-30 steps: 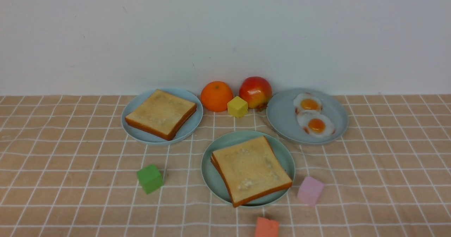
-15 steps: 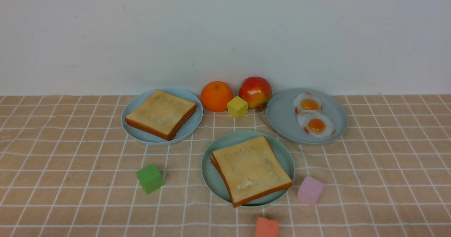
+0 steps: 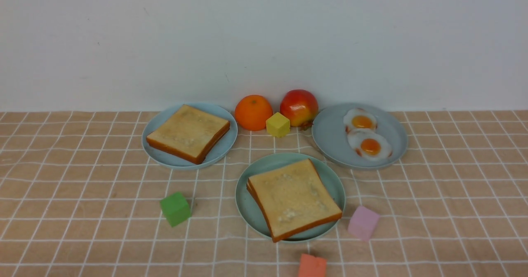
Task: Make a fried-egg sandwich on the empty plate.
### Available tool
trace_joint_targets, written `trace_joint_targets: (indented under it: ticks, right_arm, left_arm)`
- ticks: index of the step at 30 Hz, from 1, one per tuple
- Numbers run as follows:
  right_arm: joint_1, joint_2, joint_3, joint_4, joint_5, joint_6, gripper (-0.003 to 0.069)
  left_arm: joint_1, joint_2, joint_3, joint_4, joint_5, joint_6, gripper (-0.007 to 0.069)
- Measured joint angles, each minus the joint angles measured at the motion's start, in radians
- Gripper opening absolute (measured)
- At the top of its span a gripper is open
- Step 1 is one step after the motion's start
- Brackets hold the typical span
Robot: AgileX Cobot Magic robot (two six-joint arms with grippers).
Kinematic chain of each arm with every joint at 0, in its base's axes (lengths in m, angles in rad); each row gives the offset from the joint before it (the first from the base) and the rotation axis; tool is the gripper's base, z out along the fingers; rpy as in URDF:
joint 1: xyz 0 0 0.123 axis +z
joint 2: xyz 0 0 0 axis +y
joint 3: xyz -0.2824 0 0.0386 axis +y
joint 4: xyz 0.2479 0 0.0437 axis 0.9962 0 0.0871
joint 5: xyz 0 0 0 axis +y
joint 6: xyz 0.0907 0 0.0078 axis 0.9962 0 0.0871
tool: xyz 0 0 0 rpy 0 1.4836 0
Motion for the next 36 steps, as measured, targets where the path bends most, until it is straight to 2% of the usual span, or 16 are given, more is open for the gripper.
trace_joint_targets:
  ticks: [36]
  right_arm:
    - [0.0,0.0,0.0,-0.001,0.0,0.0,0.0115]
  left_arm:
    - [0.0,0.0,0.0,0.0,0.0,0.0,0.0039]
